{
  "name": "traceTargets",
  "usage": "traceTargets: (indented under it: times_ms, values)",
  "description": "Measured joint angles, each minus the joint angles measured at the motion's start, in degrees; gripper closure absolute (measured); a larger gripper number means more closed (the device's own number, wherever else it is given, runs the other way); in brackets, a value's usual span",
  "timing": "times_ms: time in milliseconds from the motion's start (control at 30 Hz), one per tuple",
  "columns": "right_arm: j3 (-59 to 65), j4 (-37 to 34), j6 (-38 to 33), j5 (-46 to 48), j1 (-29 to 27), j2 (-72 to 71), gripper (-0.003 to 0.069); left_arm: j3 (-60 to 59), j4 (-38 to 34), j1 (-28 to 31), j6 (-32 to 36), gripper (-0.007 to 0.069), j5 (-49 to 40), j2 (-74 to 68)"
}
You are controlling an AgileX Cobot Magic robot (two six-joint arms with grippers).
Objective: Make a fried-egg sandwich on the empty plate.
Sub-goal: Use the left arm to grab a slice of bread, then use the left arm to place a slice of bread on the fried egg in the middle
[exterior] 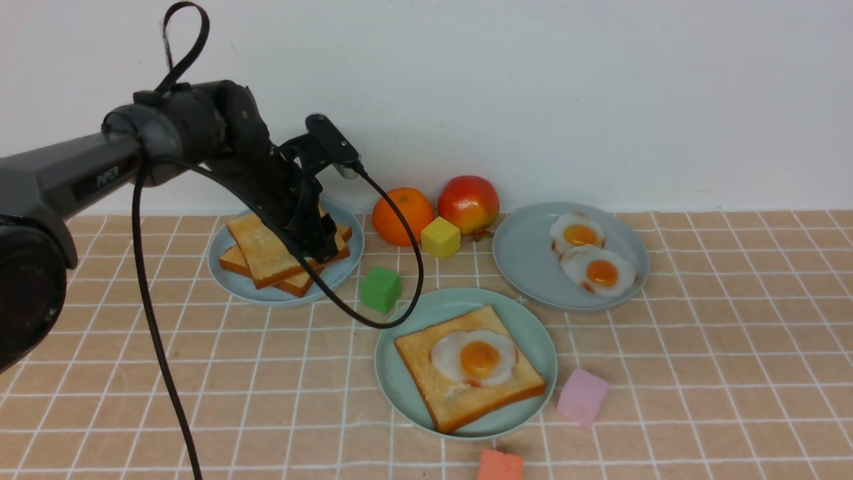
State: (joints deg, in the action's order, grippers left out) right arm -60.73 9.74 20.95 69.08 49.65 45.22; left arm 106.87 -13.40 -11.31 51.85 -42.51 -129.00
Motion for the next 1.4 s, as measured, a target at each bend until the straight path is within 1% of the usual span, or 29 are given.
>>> traceTargets:
  times_ms: [100, 333, 400, 533, 700, 767, 800, 833, 900, 933, 967, 1067, 1200, 1267, 1300, 1400]
  values:
    - [0.00, 0.00, 0.00, 0.00, 0.00, 0.00, 0.0627, 0.00, 0.00, 0.00, 0.36, 0.0218, 1.76, -1.71]
    - [0.00, -0.44, 0.00, 0.05, 0.11, 0.00, 0.0622, 0.00, 0.00, 0.00, 0.36, 0.0223, 1.96, -2.22]
    - [0.00, -0.76, 0.00, 0.05, 0.11, 0.00, 0.0620, 0.07, 0.00, 0.00, 0.36, 0.0249, 1.96, -2.22]
    - [0.00, -1.42, 0.00, 0.05, 0.11, 0.00, 0.0617, 0.18, -0.11, 0.00, 0.36, 0.0364, 1.65, -2.22]
    - [0.00, -1.46, 0.00, 0.05, 0.11, 0.00, 0.0617, 0.18, -0.24, 0.00, 0.02, 0.0381, 1.17, -1.77]
    - [0.00, -1.46, 0.00, 0.05, 0.11, -0.07, 0.0616, -0.02, -0.24, -0.07, -2.15, 0.0420, 0.47, -0.51]
    - [0.00, -1.46, 0.00, 0.05, 0.11, -0.14, 0.0616, -0.02, -0.24, -0.07, -2.36, 0.0420, 0.46, -0.33]
    - [0.00, -1.46, 0.00, 0.05, 0.11, -0.34, 0.0616, -0.09, 0.11, -0.19, -4.13, 0.0477, -0.34, 1.03]
    - [0.00, -1.40, 0.00, 0.10, 0.11, -1.24, 0.0616, -0.20, 0.96, -0.59, -7.97, 0.0554, -1.82, 4.32]
    - [0.00, -1.33, 0.00, 0.10, 0.11, -1.82, 0.0616, -0.20, 1.76, -0.98, -10.10, 0.0572, -2.92, 6.15]
    - [0.00, -1.05, 0.00, 0.10, 0.11, -2.42, 0.0616, -0.20, 2.59, -1.63, -12.34, 0.0573, -4.29, 8.03]
    - [0.00, 0.02, 0.02, 0.31, 0.11, -5.25, 0.0616, -0.25, 4.80, -5.43, -18.48, 0.0573, -8.36, 12.66]
    - [0.00, 0.76, 0.64, 1.58, 0.11, -9.44, 0.0616, -2.53, 7.47, -13.53, -25.15, 0.0573, -10.08, 15.77]
    - [0.00, 1.05, 1.12, 2.92, 0.11, -12.19, 0.0616, -4.68, 10.65, -20.46, -28.99, 0.0573, -10.29, 15.83]
    - [0.00, 1.05, 1.20, 3.02, 0.11, -12.68, 0.0616, -4.87, 10.99, -21.04, -29.33, 0.0573, -10.29, 15.87]
    - [0.00, 1.18, 1.61, 3.70, 0.11, -16.57, 0.0616, -7.27, 17.73, -30.24, -34.78, 0.0573, -8.88, 14.27]
